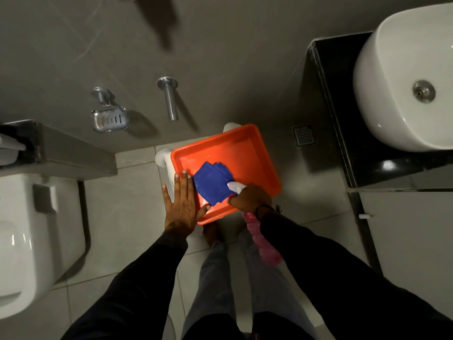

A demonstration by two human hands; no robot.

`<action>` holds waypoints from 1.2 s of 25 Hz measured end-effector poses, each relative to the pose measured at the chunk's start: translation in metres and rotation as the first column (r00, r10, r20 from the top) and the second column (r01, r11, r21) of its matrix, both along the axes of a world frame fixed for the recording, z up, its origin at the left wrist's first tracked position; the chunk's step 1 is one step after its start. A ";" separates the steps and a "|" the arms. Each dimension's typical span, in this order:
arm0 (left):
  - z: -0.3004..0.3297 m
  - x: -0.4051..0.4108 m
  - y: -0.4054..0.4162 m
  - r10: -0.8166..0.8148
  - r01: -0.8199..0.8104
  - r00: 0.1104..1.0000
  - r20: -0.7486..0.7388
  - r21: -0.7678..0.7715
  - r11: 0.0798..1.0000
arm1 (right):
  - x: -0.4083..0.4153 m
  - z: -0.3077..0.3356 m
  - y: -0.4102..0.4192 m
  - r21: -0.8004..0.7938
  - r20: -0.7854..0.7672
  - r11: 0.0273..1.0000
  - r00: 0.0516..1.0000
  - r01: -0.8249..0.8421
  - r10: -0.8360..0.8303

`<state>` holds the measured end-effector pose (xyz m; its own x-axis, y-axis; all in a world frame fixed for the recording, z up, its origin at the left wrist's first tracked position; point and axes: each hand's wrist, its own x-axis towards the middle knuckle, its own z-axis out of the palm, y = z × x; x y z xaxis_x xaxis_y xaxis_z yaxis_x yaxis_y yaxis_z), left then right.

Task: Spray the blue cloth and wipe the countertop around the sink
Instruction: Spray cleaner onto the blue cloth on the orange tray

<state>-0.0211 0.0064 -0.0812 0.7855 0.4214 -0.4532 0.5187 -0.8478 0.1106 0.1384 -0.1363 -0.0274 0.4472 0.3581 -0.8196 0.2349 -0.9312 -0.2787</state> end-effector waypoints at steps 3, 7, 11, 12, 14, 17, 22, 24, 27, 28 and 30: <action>-0.001 0.001 -0.001 -0.003 0.003 1.000 0.002 0.002 1.000 | 0.021 0.013 -0.001 0.106 0.009 0.993 0.998 0.061 -0.062; 0.001 0.001 0.000 -0.002 0.002 1.000 -0.010 -0.017 1.000 | 0.080 0.047 0.012 0.446 0.096 0.836 0.911 0.320 -0.401; -0.001 0.001 0.000 0.000 0.000 1.000 -0.015 -0.017 1.000 | 0.086 0.056 0.017 0.692 0.357 0.681 0.706 0.240 -0.612; -0.003 0.001 0.000 0.001 -0.002 1.000 -0.015 -0.017 1.000 | 0.082 0.048 0.016 0.715 0.361 0.664 0.697 0.220 -0.619; -0.008 0.001 -0.001 0.003 -0.003 1.000 -0.010 -0.001 1.000 | 0.071 0.029 0.012 0.722 0.320 0.647 0.711 0.244 -0.626; -0.011 0.001 -0.001 0.004 -0.004 1.000 -0.001 -0.002 1.000 | 0.059 0.008 0.003 0.695 0.316 0.675 0.740 0.245 -0.594; 0.004 0.006 -0.002 -0.043 0.044 0.998 -0.037 0.025 0.999 | 0.040 0.005 -0.015 0.569 0.251 0.682 0.693 0.459 -0.676; 0.011 0.013 -0.001 -0.077 0.079 0.996 -0.046 0.046 0.996 | 0.021 0.000 -0.027 0.436 0.228 0.722 0.710 0.537 -0.666; 0.013 0.039 0.003 -0.163 0.164 0.986 -0.042 0.010 0.986 | -0.007 -0.018 -0.027 0.348 0.162 0.804 0.813 0.483 -0.559; 0.013 0.051 0.005 -0.180 0.179 0.983 -0.035 -0.024 0.983 | -0.011 -0.024 -0.019 0.349 0.159 0.825 0.840 0.444 -0.519; 0.012 0.071 0.009 -0.122 0.121 0.993 0.001 -0.123 0.985 | -0.011 -0.037 0.002 0.347 0.148 0.846 0.867 0.405 -0.475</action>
<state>0.0498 0.0149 -0.0695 0.8241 0.2642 -0.5011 0.4139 -0.8847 0.2142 0.1277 -0.1343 -0.0649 0.7701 0.2881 -0.5691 -0.0923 -0.8324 -0.5464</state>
